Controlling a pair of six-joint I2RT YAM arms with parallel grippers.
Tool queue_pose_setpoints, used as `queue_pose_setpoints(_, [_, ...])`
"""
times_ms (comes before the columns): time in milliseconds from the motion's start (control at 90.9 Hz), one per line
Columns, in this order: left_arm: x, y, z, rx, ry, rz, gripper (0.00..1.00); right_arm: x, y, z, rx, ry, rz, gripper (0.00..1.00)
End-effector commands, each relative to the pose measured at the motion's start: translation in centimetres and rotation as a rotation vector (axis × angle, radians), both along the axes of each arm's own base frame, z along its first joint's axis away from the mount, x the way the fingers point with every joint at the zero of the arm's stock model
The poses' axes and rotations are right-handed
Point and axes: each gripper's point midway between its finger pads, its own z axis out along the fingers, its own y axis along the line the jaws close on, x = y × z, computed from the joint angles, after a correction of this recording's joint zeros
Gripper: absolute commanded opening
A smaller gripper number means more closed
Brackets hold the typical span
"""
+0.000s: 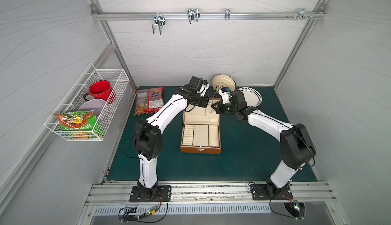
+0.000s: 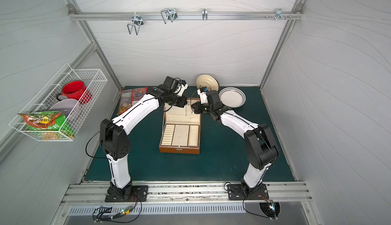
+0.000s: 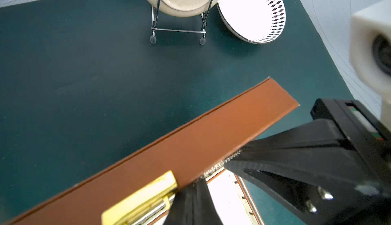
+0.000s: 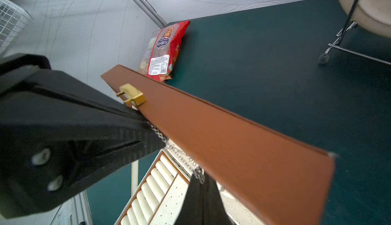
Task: Put jewelry chain into jewelry box
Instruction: Hang the necklace on the jewelry box clasp.
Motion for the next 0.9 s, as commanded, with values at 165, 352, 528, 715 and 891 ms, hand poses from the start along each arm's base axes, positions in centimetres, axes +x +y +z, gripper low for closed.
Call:
queue_pose_setpoints(165, [1.4,0.0,-1.1,0.003,0.001,0.024,0.00,0.3,-0.6,-2.5,-0.034,0.082,-0.028,0.00])
queue_pose_setpoints(352, [1.3,0.1,-2.4,0.020,0.032,0.025,0.00,0.1,-0.5,-3.5,-0.041,0.116,-0.024,0.00])
queue_pose_setpoints(528, [1.2,0.1,-2.7,0.024,0.039,0.027,0.00,0.0,-0.5,-3.7,-0.040,0.123,-0.016,0.00])
queue_pose_setpoints(715, [1.1,0.3,-2.9,0.032,0.047,0.029,0.00,-0.6,-0.1,-2.9,-0.016,0.134,0.007,0.00])
queue_pose_setpoints(891, [0.7,0.4,-3.8,0.040,0.068,0.029,0.00,-1.4,0.4,-1.4,0.010,0.120,0.037,0.00])
